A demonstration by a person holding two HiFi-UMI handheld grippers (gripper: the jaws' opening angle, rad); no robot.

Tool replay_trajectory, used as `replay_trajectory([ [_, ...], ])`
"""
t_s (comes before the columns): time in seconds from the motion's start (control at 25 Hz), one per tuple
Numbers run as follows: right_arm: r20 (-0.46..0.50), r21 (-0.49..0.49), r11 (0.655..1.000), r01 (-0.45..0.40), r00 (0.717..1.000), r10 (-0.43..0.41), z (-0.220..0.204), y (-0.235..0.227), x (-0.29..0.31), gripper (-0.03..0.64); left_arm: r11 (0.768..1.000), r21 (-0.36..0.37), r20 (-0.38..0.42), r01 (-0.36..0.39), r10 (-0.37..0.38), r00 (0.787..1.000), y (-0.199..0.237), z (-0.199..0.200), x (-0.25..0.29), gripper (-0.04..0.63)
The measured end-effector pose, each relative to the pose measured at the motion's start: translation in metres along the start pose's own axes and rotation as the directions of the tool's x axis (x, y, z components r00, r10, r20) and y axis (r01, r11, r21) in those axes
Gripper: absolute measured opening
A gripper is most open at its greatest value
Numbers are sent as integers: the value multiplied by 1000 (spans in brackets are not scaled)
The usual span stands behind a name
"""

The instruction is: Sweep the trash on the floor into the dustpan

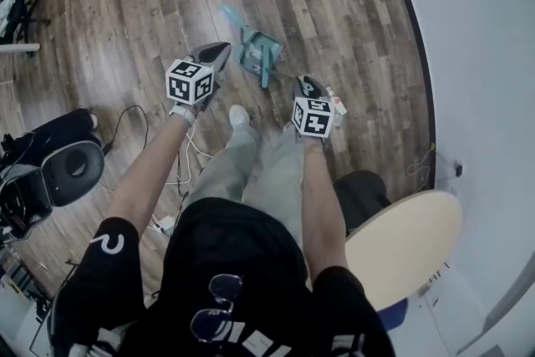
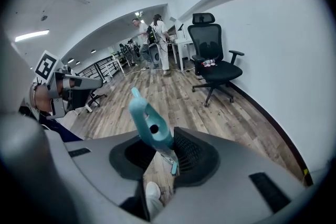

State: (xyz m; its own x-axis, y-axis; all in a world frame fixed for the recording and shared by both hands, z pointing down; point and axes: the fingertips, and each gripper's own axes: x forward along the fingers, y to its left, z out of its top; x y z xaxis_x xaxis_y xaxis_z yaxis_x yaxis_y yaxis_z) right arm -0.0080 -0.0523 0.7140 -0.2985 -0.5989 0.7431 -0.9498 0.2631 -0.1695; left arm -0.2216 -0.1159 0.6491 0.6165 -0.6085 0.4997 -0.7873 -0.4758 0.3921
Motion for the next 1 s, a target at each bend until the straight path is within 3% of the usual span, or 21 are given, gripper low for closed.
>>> replay_trajectory([
  [0.24, 33, -33, 996, 82, 996, -81, 26, -37, -51, 87, 997, 31, 9, 69, -69, 998, -42, 23, 9, -3],
  [0.48, 66, 46, 978, 203, 976, -206, 48, -107, -130, 87, 979, 85, 1, 186, -187, 982, -107, 68, 37, -3],
  [0.68, 101, 109, 956, 273, 954, -284, 32, -158, -205, 87, 967, 92, -23, 239, -237, 971, -169, 68, 46, -3],
  [1.0, 88, 224, 909, 351, 922, -377, -16, -263, -269, 87, 930, 187, -126, 317, -297, 947, -268, 78, 109, -3],
])
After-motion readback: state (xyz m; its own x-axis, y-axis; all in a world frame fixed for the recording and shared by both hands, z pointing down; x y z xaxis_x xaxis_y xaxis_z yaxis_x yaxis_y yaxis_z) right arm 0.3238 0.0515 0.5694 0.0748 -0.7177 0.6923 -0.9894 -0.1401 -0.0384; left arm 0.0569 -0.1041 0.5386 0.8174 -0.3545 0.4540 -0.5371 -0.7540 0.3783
